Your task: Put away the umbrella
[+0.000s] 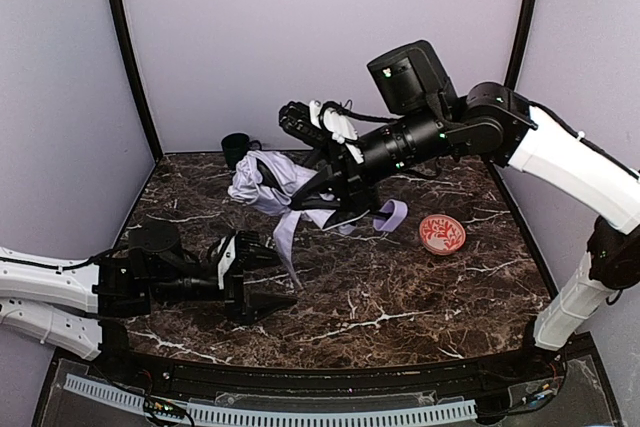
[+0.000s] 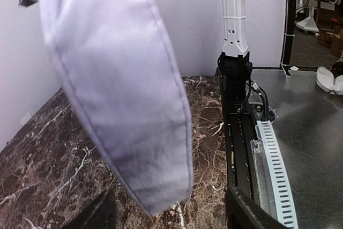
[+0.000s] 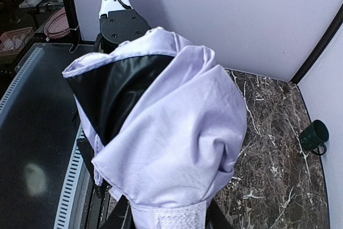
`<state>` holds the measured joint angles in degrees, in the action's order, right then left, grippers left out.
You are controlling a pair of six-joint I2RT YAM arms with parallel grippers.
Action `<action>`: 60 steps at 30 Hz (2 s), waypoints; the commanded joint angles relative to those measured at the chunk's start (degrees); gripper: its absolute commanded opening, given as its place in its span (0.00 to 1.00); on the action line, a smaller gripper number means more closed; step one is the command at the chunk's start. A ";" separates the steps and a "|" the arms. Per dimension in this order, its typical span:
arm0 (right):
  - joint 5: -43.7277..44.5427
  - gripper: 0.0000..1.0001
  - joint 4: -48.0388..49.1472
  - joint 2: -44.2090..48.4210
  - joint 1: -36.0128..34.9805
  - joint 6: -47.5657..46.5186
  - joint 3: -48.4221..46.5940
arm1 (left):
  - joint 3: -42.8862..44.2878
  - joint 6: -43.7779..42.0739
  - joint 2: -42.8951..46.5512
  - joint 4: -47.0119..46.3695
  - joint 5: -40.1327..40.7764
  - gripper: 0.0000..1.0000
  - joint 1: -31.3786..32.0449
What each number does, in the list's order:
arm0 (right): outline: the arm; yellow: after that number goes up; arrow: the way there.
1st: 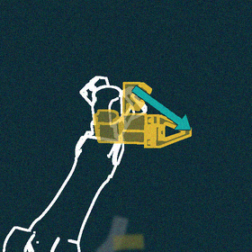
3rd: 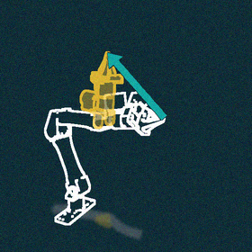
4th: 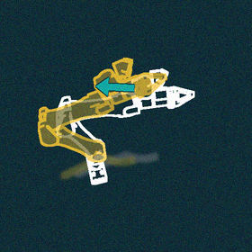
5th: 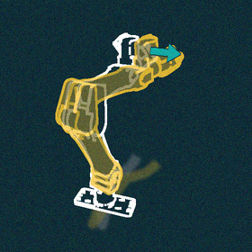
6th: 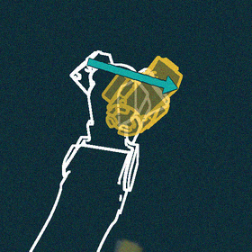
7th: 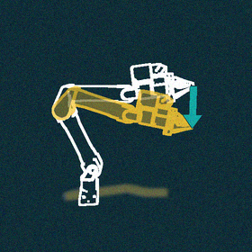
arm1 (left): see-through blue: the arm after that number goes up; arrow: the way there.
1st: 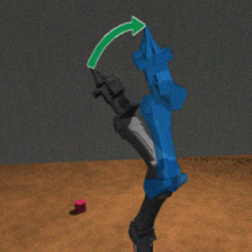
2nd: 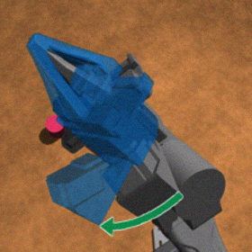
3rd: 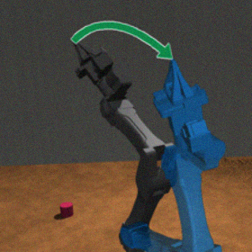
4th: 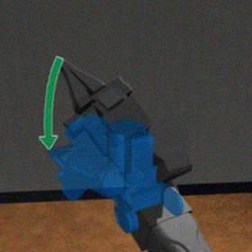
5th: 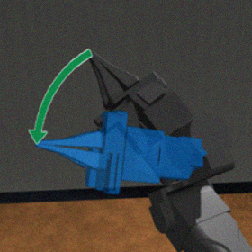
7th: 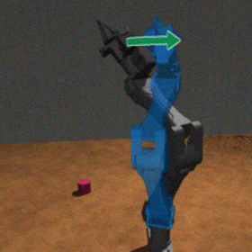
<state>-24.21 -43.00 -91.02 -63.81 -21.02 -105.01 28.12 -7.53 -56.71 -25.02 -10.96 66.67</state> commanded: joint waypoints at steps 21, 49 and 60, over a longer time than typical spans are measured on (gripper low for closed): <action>-12.84 0.00 -0.31 3.44 -7.12 -1.49 9.65 | 0.93 -16.68 -20.76 -18.11 16.36 0.00 -11.13; 37.62 0.13 36.83 -20.57 -21.17 -5.08 44.69 | -3.44 -26.96 -22.73 -18.97 12.03 0.00 -7.08; 32.28 0.99 30.88 -19.00 -21.09 -2.25 41.06 | -5.70 -28.58 -18.20 -13.03 16.95 0.00 -4.45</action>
<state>12.82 -4.05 -109.56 -84.25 -25.30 -64.14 22.26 -35.57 -77.36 -33.01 2.04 61.41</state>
